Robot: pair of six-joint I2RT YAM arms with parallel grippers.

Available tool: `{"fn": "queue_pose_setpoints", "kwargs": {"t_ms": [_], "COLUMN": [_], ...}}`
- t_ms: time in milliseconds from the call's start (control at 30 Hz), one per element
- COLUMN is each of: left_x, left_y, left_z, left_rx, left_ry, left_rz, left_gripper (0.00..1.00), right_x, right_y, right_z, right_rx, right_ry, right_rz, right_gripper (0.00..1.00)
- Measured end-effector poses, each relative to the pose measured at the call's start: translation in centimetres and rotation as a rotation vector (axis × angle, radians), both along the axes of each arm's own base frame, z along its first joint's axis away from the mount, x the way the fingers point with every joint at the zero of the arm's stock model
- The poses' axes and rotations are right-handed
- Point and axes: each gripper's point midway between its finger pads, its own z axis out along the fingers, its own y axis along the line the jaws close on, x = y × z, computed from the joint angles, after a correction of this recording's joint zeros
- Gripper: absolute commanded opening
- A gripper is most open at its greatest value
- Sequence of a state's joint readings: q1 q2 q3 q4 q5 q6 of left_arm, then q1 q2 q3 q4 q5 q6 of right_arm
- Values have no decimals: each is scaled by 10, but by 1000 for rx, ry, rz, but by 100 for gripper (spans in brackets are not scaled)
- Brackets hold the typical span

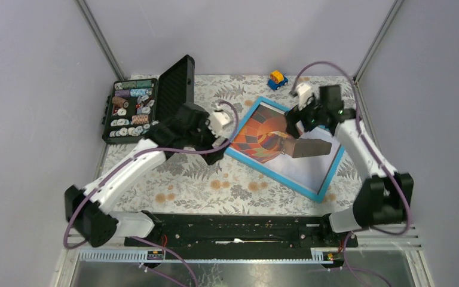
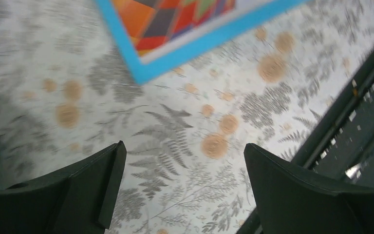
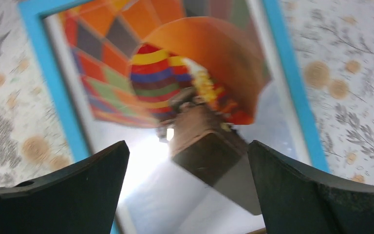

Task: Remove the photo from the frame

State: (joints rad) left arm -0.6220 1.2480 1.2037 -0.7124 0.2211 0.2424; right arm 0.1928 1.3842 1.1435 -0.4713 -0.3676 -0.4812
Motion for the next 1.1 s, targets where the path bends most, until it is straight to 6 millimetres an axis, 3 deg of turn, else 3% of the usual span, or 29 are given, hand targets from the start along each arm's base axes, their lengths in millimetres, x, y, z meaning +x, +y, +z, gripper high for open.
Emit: {"fn": "queue_pose_setpoints", "kwargs": {"t_ms": [100, 200, 367, 667, 833, 1100], "left_x": [-18, -42, -65, -68, -67, -69], "left_y": [-22, -34, -44, -72, -79, -79], "left_z": [-39, -74, -107, -147, -159, -175], "left_rx": [73, 132, 184, 201, 197, 168], "left_ry": [105, 177, 234, 246, 262, 261], "left_rz": [-127, -229, -329, -387, -385, -357], "left_gripper": [99, 99, 99, 99, 99, 99], "right_x": [49, 87, 121, 144, 135, 119], "right_y": [-46, -87, -129, -135, -137, -135], "right_z": [-3, -27, -72, -110, -142, -143], "right_rx": [57, 88, 105, 116, 114, 172], "right_ry": [60, 142, 264, 350, 436, 487], "right_rz": [-105, -183, -264, -276, -272, -224], "right_gripper": [100, 100, 100, 100, 100, 100]}}
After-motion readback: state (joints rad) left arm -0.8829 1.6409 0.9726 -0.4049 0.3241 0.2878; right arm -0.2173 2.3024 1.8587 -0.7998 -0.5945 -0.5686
